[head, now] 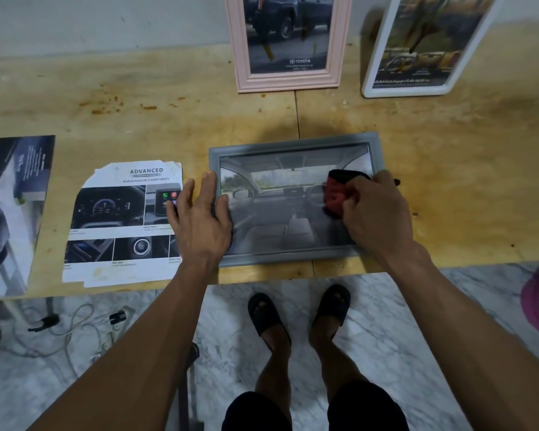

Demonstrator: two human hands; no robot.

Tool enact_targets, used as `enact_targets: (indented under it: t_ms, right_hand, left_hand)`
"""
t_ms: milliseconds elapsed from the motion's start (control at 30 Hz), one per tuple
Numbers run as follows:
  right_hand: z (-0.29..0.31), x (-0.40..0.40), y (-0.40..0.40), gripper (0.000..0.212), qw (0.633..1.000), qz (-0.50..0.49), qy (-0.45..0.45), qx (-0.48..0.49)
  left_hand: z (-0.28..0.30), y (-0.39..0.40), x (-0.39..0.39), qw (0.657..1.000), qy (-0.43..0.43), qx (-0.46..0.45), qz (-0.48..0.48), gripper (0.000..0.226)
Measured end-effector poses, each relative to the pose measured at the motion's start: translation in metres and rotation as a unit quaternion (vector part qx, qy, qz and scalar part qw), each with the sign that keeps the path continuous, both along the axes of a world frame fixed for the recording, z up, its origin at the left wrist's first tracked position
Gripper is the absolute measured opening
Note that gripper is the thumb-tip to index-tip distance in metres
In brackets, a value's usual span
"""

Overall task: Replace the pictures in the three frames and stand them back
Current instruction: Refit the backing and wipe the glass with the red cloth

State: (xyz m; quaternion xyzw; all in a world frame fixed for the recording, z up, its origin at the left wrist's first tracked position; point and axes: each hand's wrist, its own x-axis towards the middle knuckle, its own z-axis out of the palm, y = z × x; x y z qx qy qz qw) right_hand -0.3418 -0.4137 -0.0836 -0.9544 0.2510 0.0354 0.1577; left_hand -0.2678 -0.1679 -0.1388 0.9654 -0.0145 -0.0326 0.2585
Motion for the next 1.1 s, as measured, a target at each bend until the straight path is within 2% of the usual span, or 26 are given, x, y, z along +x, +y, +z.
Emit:
enact_targets:
  t_ms: [167, 300, 400, 500, 633, 733, 867, 1000, 1100]
  right_hand:
    - [-0.004, -0.028, -0.004, 0.024, 0.996, 0.067, 0.039, -0.044]
    - [-0.009, -0.035, -0.014, 0.038, 0.985, 0.129, 0.104, -0.053]
    - [0.005, -0.025, -0.020, 0.016, 0.989, 0.077, 0.124, -0.004]
    - [0.021, -0.018, -0.026, 0.016, 0.992, 0.054, 0.109, 0.042]
    - [0.045, -0.026, -0.050, 0.020, 0.991, -0.046, -0.013, 0.123]
    - [0.045, -0.034, -0.074, 0.024, 0.989, -0.101, -0.084, 0.074]
    - [0.033, -0.041, -0.099, 0.027, 0.987, -0.147, -0.048, 0.036]
    - [0.018, -0.053, -0.099, 0.030, 0.990, -0.127, 0.068, 0.009]
    - [0.014, -0.060, -0.093, 0.037, 0.991, -0.109, 0.069, -0.029]
  left_hand:
    - [-0.001, -0.006, -0.001, 1.000, 0.001, 0.001, 0.022, 0.048]
    - [0.000, -0.008, -0.001, 1.000, -0.001, 0.000, 0.023, 0.048]
    - [0.003, -0.008, 0.000, 1.000, 0.007, 0.010, 0.018, 0.048]
    - [0.008, -0.008, 0.001, 0.999, 0.027, 0.020, 0.012, 0.047]
    - [0.016, -0.013, 0.004, 0.998, 0.050, 0.030, 0.014, 0.044]
    - [0.024, -0.014, 0.006, 0.996, 0.080, 0.040, 0.005, 0.048]
    - [0.034, -0.013, 0.010, 0.991, 0.107, 0.080, -0.019, 0.049]
    - [0.038, -0.013, 0.007, 0.991, 0.097, 0.094, -0.014, 0.031]
    - [0.041, -0.019, -0.001, 0.990, 0.078, 0.114, -0.001, 0.024]
